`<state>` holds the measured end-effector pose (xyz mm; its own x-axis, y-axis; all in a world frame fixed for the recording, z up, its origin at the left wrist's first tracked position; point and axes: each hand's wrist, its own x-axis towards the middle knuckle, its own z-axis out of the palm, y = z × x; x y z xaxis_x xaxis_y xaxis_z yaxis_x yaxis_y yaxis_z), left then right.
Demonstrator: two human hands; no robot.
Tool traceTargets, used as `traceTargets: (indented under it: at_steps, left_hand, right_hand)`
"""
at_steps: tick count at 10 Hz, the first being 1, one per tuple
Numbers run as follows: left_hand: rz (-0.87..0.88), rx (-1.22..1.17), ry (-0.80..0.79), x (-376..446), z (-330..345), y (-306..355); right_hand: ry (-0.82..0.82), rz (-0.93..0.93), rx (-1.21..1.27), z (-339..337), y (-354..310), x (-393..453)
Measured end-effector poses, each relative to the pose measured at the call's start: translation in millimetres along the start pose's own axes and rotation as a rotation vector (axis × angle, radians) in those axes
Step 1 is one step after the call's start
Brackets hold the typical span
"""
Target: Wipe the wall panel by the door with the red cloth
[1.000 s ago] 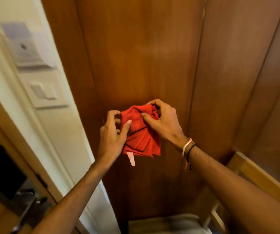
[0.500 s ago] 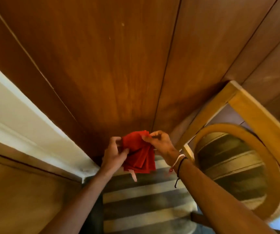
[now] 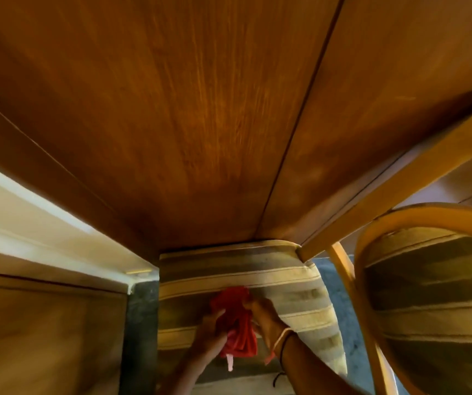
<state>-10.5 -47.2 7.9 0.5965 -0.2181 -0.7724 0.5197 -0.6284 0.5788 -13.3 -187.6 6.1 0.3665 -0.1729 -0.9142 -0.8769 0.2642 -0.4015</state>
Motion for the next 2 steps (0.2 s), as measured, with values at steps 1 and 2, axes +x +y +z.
traceTargets:
  at_steps: [1, 2]
  left_hand:
    - [0.048, 0.025, 0.02, 10.7, 1.0, -10.6]
    - [0.159, 0.052, 0.005, 5.2, -4.5, -12.5]
  right_hand:
    - [-0.008, -0.055, -0.027, -3.0, 8.9, 16.6]
    - [0.051, -0.125, -0.111, 1.9, 8.9, 6.8]
